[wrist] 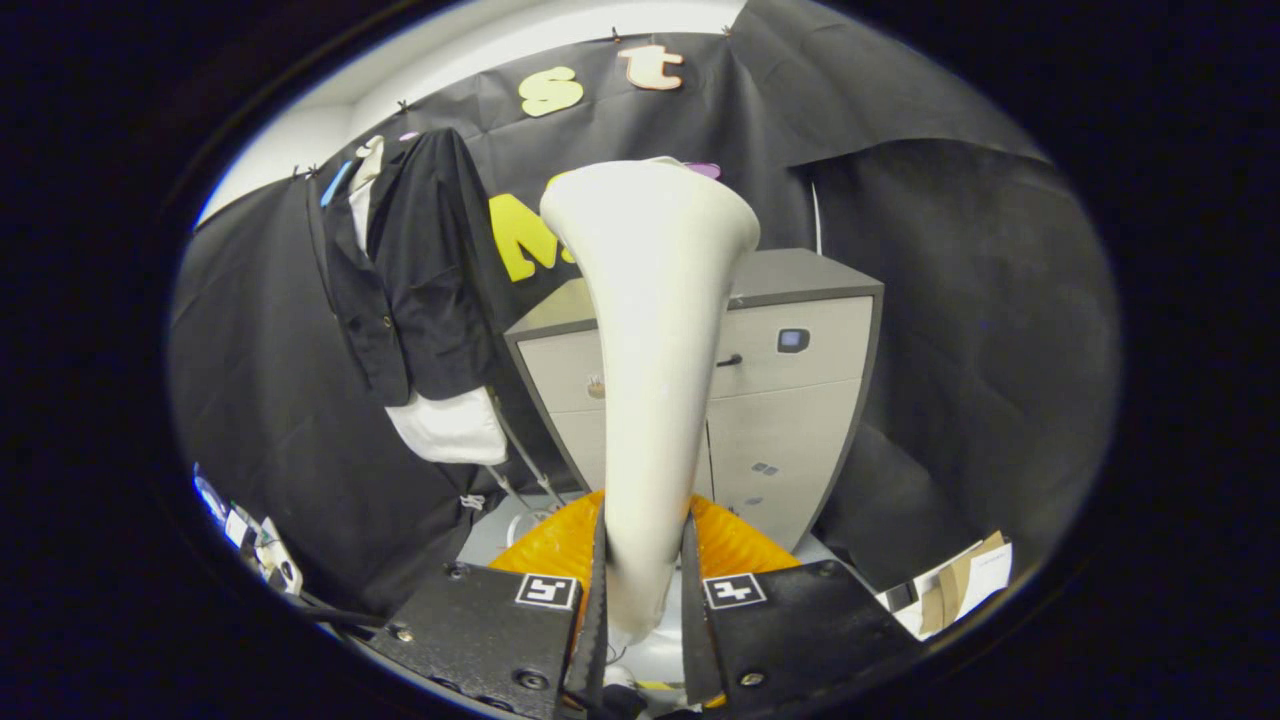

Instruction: Iron the clothes twice with a garment steamer, once on the left side and once on the right side.

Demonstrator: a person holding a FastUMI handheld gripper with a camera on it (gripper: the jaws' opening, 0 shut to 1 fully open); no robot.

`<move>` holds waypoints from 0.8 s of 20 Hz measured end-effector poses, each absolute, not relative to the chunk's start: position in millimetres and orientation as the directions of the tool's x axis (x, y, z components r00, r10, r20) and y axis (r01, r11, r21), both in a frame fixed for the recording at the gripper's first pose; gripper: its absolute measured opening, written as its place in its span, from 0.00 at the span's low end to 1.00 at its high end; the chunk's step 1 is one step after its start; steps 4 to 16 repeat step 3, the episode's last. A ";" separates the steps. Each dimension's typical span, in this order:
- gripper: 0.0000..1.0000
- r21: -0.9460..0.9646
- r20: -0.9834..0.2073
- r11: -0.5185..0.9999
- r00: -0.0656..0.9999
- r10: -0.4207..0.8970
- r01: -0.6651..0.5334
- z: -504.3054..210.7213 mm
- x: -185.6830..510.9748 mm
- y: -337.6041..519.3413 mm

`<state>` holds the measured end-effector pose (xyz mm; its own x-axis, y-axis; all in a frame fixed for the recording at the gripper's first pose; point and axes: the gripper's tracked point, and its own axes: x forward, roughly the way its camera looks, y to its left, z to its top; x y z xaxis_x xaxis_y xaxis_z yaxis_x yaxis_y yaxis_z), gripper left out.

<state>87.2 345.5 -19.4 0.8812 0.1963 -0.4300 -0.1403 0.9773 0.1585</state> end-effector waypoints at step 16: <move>0.33 0.157 -0.434 0.977 0.879 0.197 -0.142 -24.0 81.8 339.4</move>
